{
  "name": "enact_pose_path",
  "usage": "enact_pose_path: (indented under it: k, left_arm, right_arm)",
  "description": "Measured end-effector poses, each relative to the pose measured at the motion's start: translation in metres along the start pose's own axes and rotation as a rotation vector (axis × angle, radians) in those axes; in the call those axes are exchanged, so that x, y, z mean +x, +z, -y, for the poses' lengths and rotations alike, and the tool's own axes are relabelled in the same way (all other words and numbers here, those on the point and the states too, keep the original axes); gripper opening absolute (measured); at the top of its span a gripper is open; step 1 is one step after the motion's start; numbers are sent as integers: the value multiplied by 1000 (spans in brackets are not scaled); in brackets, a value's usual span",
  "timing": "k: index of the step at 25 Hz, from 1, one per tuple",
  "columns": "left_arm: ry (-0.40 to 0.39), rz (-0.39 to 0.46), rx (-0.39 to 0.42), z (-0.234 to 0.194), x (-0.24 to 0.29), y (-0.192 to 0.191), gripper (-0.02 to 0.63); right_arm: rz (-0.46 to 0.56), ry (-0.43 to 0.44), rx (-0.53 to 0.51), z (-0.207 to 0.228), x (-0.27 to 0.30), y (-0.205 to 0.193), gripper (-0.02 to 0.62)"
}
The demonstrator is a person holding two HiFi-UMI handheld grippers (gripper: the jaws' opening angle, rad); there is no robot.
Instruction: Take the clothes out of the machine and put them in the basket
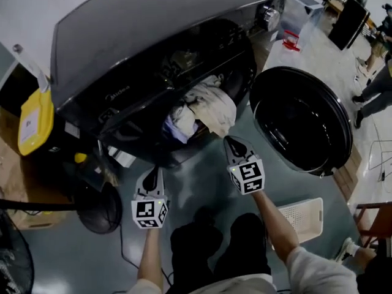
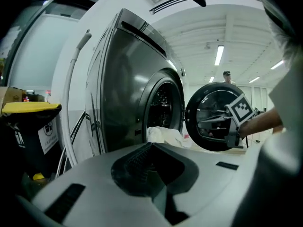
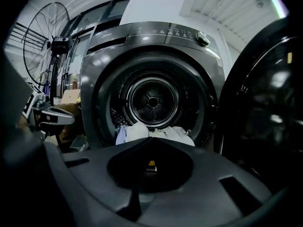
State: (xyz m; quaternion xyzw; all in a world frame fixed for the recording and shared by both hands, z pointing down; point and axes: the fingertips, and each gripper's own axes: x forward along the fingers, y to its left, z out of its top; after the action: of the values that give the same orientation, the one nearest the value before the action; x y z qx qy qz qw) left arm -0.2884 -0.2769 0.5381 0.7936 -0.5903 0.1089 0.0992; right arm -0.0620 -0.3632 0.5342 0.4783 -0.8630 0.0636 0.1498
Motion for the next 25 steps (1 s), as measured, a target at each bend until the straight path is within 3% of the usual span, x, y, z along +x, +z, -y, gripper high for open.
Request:
enact_pose_path:
  k: [13, 25]
  left_arm:
    - [14, 74, 31, 4, 22, -74, 20]
    - [58, 88, 48, 6, 15, -70, 20]
  right_arm:
    - [76, 47, -38, -27, 21, -63, 23]
    - [95, 84, -57, -26, 12, -70, 23]
